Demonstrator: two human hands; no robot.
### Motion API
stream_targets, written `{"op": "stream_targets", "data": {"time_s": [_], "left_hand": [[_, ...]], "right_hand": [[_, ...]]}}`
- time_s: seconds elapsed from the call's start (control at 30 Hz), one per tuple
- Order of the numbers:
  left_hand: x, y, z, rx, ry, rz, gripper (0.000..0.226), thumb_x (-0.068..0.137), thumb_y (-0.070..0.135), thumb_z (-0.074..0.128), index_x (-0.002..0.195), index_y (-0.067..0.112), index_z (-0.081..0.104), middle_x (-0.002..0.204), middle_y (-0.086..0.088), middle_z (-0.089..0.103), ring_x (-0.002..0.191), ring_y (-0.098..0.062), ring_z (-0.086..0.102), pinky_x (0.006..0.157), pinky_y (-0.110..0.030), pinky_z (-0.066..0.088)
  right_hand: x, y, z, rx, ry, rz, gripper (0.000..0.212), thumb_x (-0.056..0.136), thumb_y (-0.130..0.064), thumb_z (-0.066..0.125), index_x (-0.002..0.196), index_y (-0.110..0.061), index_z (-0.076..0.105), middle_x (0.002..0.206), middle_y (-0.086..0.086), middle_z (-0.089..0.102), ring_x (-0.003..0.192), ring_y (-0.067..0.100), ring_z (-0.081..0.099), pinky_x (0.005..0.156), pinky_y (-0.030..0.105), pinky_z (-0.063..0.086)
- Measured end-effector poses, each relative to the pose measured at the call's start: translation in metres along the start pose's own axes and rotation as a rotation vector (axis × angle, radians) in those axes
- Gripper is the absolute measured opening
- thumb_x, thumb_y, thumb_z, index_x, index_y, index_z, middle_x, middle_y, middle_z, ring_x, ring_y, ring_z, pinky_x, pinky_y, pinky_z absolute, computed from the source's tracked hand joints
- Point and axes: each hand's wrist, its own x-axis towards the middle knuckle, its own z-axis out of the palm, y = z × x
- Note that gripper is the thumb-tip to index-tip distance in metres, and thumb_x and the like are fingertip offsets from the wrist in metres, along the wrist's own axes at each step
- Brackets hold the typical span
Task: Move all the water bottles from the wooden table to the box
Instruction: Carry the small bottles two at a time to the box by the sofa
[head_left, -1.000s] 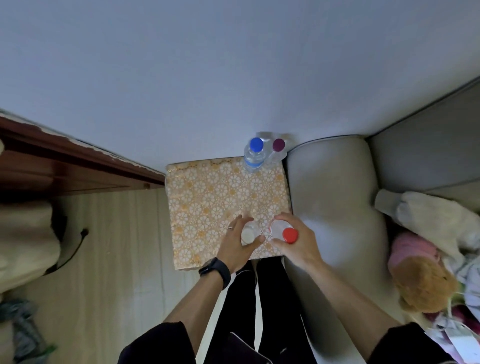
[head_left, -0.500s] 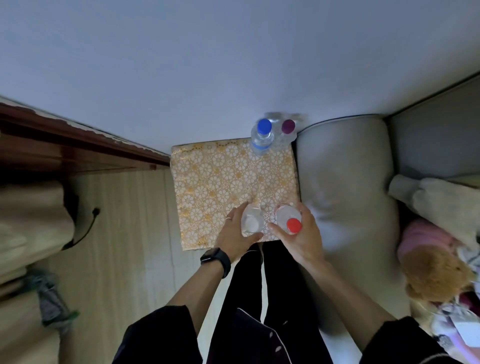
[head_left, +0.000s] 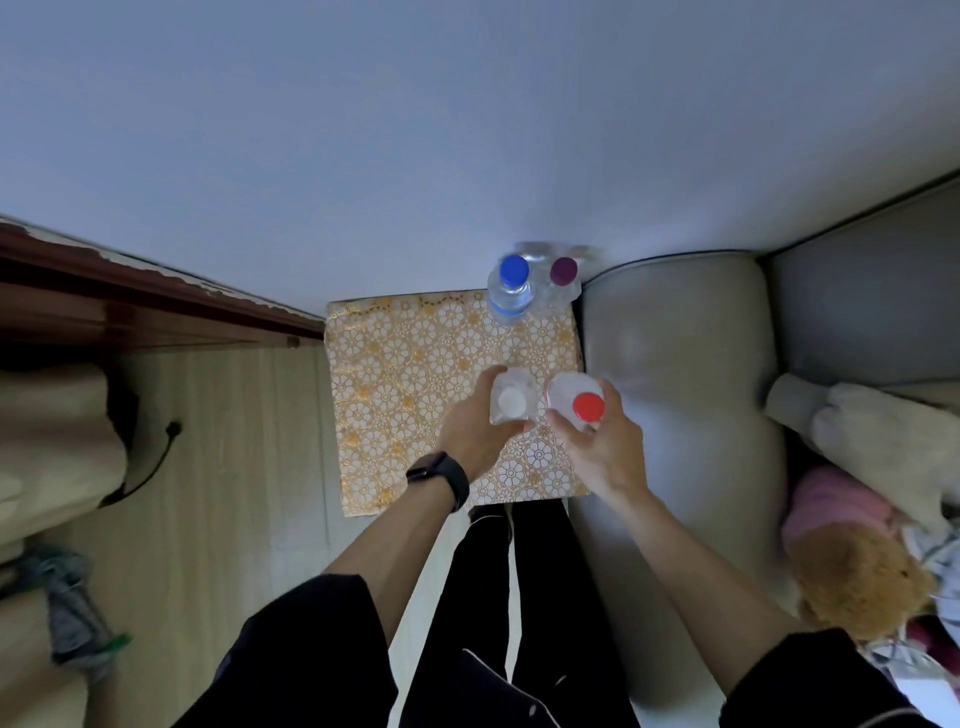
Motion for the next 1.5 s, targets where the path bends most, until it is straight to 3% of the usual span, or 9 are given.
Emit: {"op": "stream_targets", "data": {"time_s": [0.2, 0.33, 0.6, 0.8, 0.87, 0.97, 1.03, 1.23, 1.5], "left_hand": [[0.046, 0.034, -0.007, -0.012, 0.108, 0.043, 0.073, 0.082, 0.031, 0.082, 0.141, 0.024, 0.041, 0.095, 0.005, 0.066, 0.082, -0.020, 0.065, 0.059, -0.022, 0.047], [0.062, 0.038, -0.011, -0.045, 0.115, 0.001, 0.079, 0.082, 0.032, 0.082, 0.146, 0.022, 0.037, 0.110, -0.004, 0.070, 0.091, -0.020, 0.063, 0.076, -0.030, 0.052], [0.064, 0.039, -0.020, 0.037, 0.117, -0.011, 0.075, 0.079, 0.027, 0.085, 0.141, 0.017, 0.044, 0.117, -0.005, 0.070, 0.103, -0.025, 0.065, 0.082, -0.035, 0.053], [0.066, 0.040, -0.017, 0.141, 0.161, -0.003, 0.071, 0.080, 0.029, 0.083, 0.138, 0.017, 0.044, 0.110, -0.006, 0.072, 0.096, -0.027, 0.068, 0.079, -0.042, 0.057], [0.065, 0.039, -0.016, 0.124, 0.173, -0.003, 0.071, 0.079, 0.031, 0.084, 0.137, 0.017, 0.045, 0.110, -0.007, 0.072, 0.097, -0.028, 0.068, 0.080, -0.044, 0.058], [0.064, 0.039, -0.013, 0.113, 0.181, -0.009, 0.070, 0.080, 0.034, 0.083, 0.136, 0.018, 0.043, 0.108, -0.006, 0.072, 0.094, -0.028, 0.068, 0.080, -0.045, 0.058], [0.063, 0.039, -0.010, 0.095, 0.165, -0.017, 0.070, 0.081, 0.033, 0.082, 0.135, 0.019, 0.041, 0.108, -0.006, 0.072, 0.094, -0.028, 0.068, 0.080, -0.047, 0.058], [0.062, 0.038, -0.010, 0.047, 0.145, -0.009, 0.069, 0.080, 0.029, 0.082, 0.136, 0.023, 0.041, 0.109, -0.001, 0.071, 0.095, -0.024, 0.069, 0.080, -0.041, 0.059], [0.065, 0.032, -0.009, 0.051, 0.162, 0.018, 0.074, 0.080, 0.026, 0.081, 0.140, 0.021, 0.039, 0.111, -0.002, 0.071, 0.095, -0.023, 0.068, 0.080, -0.039, 0.058]], "right_hand": [[0.057, -0.030, -0.007, 0.034, -0.027, -0.071, 0.069, 0.079, -0.059, 0.076, 0.134, -0.028, 0.047, 0.099, -0.014, 0.062, 0.090, 0.013, 0.065, 0.079, 0.026, 0.053], [0.081, -0.035, -0.006, 0.003, -0.073, -0.069, 0.065, 0.083, -0.052, 0.075, 0.134, -0.022, 0.047, 0.102, -0.009, 0.061, 0.097, 0.019, 0.065, 0.083, 0.028, 0.051], [0.085, -0.041, -0.007, 0.018, -0.152, -0.209, 0.054, 0.082, -0.035, 0.082, 0.125, -0.022, 0.053, 0.104, -0.014, 0.062, 0.102, 0.016, 0.063, 0.088, 0.031, 0.050], [0.084, -0.038, 0.001, 0.181, -0.032, -0.131, 0.055, 0.081, -0.039, 0.081, 0.128, -0.025, 0.055, 0.099, -0.027, 0.063, 0.086, -0.012, 0.063, 0.072, 0.001, 0.043], [0.083, -0.035, 0.000, 0.193, -0.047, -0.147, 0.058, 0.080, -0.036, 0.083, 0.130, -0.031, 0.054, 0.102, -0.031, 0.063, 0.093, -0.014, 0.061, 0.077, 0.000, 0.043], [0.082, -0.032, -0.004, 0.145, -0.121, -0.169, 0.069, 0.076, -0.031, 0.088, 0.121, -0.063, 0.046, 0.102, -0.044, 0.061, 0.102, -0.013, 0.060, 0.082, 0.000, 0.042], [0.083, -0.030, -0.007, 0.107, -0.132, -0.174, 0.074, 0.076, -0.024, 0.088, 0.120, -0.062, 0.042, 0.103, -0.049, 0.057, 0.101, -0.017, 0.058, 0.080, -0.003, 0.039], [0.090, -0.030, -0.003, 0.106, -0.086, -0.182, 0.062, 0.079, -0.027, 0.086, 0.130, -0.030, 0.051, 0.105, -0.026, 0.060, 0.104, 0.011, 0.065, 0.094, 0.029, 0.054], [0.091, -0.026, 0.003, 0.097, -0.058, -0.123, 0.072, 0.073, -0.037, 0.089, 0.128, -0.019, 0.048, 0.121, -0.001, 0.062, 0.106, 0.022, 0.065, 0.093, 0.045, 0.055]]}}
